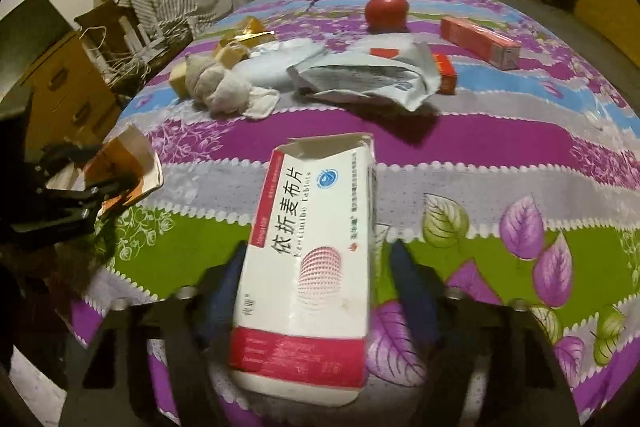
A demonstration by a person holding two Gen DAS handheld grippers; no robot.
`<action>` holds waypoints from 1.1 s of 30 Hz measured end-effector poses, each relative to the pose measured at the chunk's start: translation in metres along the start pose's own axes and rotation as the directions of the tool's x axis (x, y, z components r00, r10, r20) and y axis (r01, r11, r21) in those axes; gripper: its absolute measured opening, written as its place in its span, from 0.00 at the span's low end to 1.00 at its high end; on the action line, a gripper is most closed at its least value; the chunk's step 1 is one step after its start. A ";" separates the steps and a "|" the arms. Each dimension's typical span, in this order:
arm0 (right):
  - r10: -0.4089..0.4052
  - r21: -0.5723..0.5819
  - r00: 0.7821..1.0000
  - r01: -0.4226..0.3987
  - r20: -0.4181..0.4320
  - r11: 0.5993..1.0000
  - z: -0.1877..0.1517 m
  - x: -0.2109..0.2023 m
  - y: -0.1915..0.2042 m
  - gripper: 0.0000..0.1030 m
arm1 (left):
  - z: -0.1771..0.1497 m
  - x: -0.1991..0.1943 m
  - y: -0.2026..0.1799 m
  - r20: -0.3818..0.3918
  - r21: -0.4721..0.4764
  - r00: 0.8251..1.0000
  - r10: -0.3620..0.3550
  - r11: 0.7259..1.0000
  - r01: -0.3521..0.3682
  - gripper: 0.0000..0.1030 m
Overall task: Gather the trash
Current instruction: 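Lift the white box and orange packet and carry both toward the white bucket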
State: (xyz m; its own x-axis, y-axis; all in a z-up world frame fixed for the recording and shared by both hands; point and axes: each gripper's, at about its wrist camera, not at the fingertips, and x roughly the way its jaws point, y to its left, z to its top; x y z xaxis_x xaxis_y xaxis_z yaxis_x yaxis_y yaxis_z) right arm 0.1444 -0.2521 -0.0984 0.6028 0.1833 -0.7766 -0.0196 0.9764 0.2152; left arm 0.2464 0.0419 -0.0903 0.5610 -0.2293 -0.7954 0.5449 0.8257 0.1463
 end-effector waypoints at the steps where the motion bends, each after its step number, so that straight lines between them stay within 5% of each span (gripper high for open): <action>1: 0.008 0.004 1.000 -0.008 0.000 1.000 -0.001 -0.001 -0.001 0.57 | -0.002 -0.002 0.001 0.002 -0.019 0.999 -0.032 0.999 0.032 0.33; 2: 0.008 -0.006 1.000 -0.008 0.003 1.000 -0.002 -0.001 0.000 0.55 | -0.004 -0.004 -0.002 0.007 -0.014 0.999 -0.047 0.999 0.047 0.23; 5: 0.027 -0.013 0.999 -0.027 0.017 1.000 -0.004 -0.003 0.002 0.51 | -0.010 -0.008 -0.008 0.026 -0.008 0.999 -0.024 1.000 0.024 0.10; 13: 0.097 -0.027 0.993 -0.095 0.067 0.995 0.000 -0.022 0.013 0.49 | -0.013 -0.046 -0.003 0.065 -0.175 0.997 0.048 0.984 -0.036 0.08; 19: 0.141 -0.105 0.985 -0.131 0.099 0.986 0.015 -0.035 0.045 0.49 | -0.016 -0.083 0.009 0.036 -0.308 0.970 0.240 0.926 -0.218 0.08; 26: 0.300 -0.307 0.949 -0.258 0.099 0.916 0.057 -0.048 0.148 0.50 | -0.037 -0.159 0.070 0.002 -0.430 0.894 0.448 0.807 -0.404 0.08; 29: 0.376 -0.397 0.925 -0.324 0.057 0.859 0.075 -0.047 0.213 0.50 | -0.056 -0.189 0.101 -0.035 -0.467 0.845 0.534 0.738 -0.487 0.08; 33: 0.453 -0.495 0.890 -0.417 -0.051 0.762 0.094 -0.039 0.310 0.50 | -0.087 -0.220 0.144 -0.098 -0.526 0.803 0.588 0.655 -0.543 0.08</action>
State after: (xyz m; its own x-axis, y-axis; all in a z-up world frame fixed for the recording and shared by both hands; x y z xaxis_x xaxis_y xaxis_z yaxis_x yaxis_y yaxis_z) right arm 0.1893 0.0326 0.0545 0.4870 0.6114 -0.6238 -0.6611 0.7247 0.1942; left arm 0.1475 0.2559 0.0549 0.7097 0.3515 -0.6105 -0.2758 0.9361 0.2183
